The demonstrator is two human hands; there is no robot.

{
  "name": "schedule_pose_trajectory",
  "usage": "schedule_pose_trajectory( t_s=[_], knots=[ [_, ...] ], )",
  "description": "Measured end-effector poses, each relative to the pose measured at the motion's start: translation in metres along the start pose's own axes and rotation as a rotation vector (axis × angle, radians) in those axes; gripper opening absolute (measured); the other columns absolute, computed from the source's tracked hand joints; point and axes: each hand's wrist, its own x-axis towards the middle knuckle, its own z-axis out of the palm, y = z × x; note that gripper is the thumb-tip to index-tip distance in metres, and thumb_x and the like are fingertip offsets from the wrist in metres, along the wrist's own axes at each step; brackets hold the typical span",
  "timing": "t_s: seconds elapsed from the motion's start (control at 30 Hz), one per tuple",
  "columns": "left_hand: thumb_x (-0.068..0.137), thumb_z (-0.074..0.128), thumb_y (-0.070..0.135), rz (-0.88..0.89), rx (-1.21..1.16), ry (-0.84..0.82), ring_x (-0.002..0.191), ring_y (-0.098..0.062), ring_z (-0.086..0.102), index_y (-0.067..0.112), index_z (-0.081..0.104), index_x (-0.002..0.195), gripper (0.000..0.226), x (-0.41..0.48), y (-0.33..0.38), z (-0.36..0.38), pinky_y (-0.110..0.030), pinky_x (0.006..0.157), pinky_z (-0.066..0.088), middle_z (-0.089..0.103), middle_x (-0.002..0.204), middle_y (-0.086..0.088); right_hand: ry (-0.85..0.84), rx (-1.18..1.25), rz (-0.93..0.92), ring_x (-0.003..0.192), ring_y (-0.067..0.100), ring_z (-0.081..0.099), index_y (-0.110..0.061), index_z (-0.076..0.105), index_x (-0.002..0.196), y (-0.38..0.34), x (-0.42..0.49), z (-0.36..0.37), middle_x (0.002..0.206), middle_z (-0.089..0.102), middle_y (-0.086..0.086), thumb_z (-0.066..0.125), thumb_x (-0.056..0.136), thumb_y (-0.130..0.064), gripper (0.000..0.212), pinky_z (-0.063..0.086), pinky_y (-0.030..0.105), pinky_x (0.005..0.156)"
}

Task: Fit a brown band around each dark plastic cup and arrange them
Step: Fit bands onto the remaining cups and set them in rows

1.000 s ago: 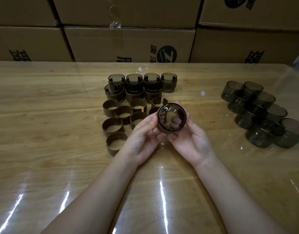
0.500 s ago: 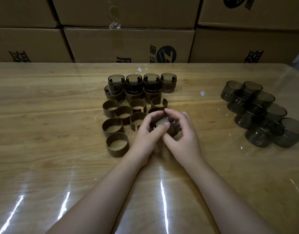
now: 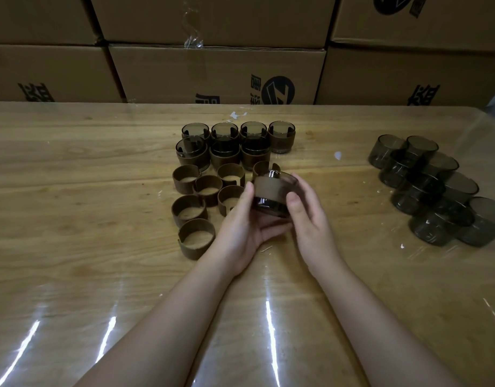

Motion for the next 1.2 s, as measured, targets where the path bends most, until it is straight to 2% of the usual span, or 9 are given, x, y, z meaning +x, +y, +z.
schedule_pose_trajectory(
  t_s=[0.1, 0.17, 0.37, 0.47, 0.57, 0.63, 0.73, 0.83, 1.2],
  knots=[
    [0.091, 0.042, 0.047, 0.052, 0.091, 0.009, 0.114, -0.027, 0.063, 0.012, 0.053, 0.132, 0.055, -0.0002, -0.0028, 0.0022, -0.035, 0.087, 0.055, 0.066, 0.123, -0.014, 0.023, 0.155, 0.06, 0.119, 0.008, 0.058, -0.035, 0.053, 0.122, -0.0005, 0.0038, -0.003, 0.124, 0.062, -0.01, 0.053, 0.09, -0.03, 0.033, 0.046, 0.032, 0.104],
    [0.095, 0.041, 0.043, 0.096, 0.117, 0.027, 0.113, -0.026, 0.064, 0.013, 0.053, 0.132, 0.049, 0.0005, -0.0037, 0.0017, -0.035, 0.087, 0.055, 0.066, 0.122, -0.013, 0.014, 0.163, 0.054, 0.12, 0.013, 0.058, -0.038, 0.054, 0.121, -0.0003, 0.0038, -0.0034, 0.126, 0.062, -0.007, 0.057, 0.084, -0.035, 0.037, 0.046, 0.039, 0.104],
    [0.105, 0.03, 0.03, 0.158, 0.12, 0.066, 0.122, -0.024, 0.058, 0.03, 0.045, 0.134, 0.032, 0.0022, -0.0039, 0.0025, -0.041, 0.1, 0.05, 0.056, 0.135, -0.01, 0.024, 0.012, -0.09, 0.117, -0.008, 0.054, -0.043, 0.048, 0.127, 0.0029, -0.0013, -0.0013, 0.13, 0.054, -0.024, 0.063, 0.089, -0.029, 0.043, 0.047, 0.013, 0.091],
    [0.105, 0.031, 0.028, 0.143, 0.137, 0.081, 0.123, -0.028, 0.056, 0.014, 0.047, 0.137, 0.039, 0.0006, -0.0028, 0.0036, -0.039, 0.097, 0.05, 0.057, 0.133, -0.015, 0.042, -0.019, -0.111, 0.124, -0.006, 0.048, -0.043, 0.041, 0.13, 0.0032, -0.0014, -0.0021, 0.136, 0.049, -0.022, 0.064, 0.089, -0.028, 0.049, 0.043, 0.016, 0.101],
    [0.098, 0.048, 0.029, 0.109, 0.052, 0.027, 0.122, -0.037, 0.055, 0.0, 0.048, 0.135, 0.047, -0.0014, 0.0007, 0.0013, -0.042, 0.091, 0.052, 0.056, 0.131, -0.025, 0.081, -0.004, -0.064, 0.119, 0.0, 0.055, -0.051, 0.04, 0.124, 0.0009, -0.0031, 0.0013, 0.134, 0.048, -0.022, 0.067, 0.076, -0.041, 0.055, 0.049, 0.024, 0.098],
    [0.091, 0.057, 0.022, 0.099, -0.016, 0.003, 0.12, -0.034, 0.057, 0.002, 0.046, 0.137, 0.051, -0.002, 0.0036, 0.0, -0.039, 0.087, 0.056, 0.057, 0.13, -0.023, 0.076, 0.038, -0.053, 0.113, -0.001, 0.059, -0.044, 0.044, 0.123, 0.0007, -0.0031, 0.0021, 0.126, 0.055, -0.022, 0.066, 0.076, -0.038, 0.052, 0.051, 0.025, 0.095],
    [0.085, 0.061, 0.018, 0.12, -0.107, 0.007, 0.119, -0.03, 0.06, 0.019, 0.044, 0.14, 0.058, -0.0009, 0.003, -0.001, -0.037, 0.083, 0.057, 0.056, 0.135, -0.015, 0.009, 0.106, -0.053, 0.106, -0.008, 0.06, -0.028, 0.045, 0.128, 0.0022, -0.0002, 0.0015, 0.108, 0.064, -0.035, 0.065, 0.088, -0.014, 0.047, 0.049, 0.011, 0.084],
    [0.082, 0.06, 0.017, 0.155, -0.122, 0.012, 0.121, -0.026, 0.059, 0.027, 0.051, 0.132, 0.052, -0.0005, 0.0016, 0.0001, -0.035, 0.083, 0.057, 0.051, 0.141, -0.005, -0.058, 0.127, -0.022, 0.109, -0.007, 0.06, -0.026, 0.043, 0.132, 0.0052, 0.0008, 0.0009, 0.108, 0.063, -0.038, 0.059, 0.091, 0.001, 0.052, 0.046, 0.009, 0.084],
    [0.085, 0.061, 0.017, 0.157, -0.146, -0.013, 0.112, -0.028, 0.064, 0.019, 0.06, 0.117, 0.032, 0.0014, 0.0006, -0.0041, -0.041, 0.082, 0.056, 0.061, 0.124, -0.008, -0.057, 0.17, 0.026, 0.115, 0.006, 0.061, -0.027, 0.051, 0.133, 0.0077, 0.0022, -0.0054, 0.117, 0.064, -0.027, 0.064, 0.087, -0.009, 0.051, 0.049, 0.015, 0.085]
  ],
)
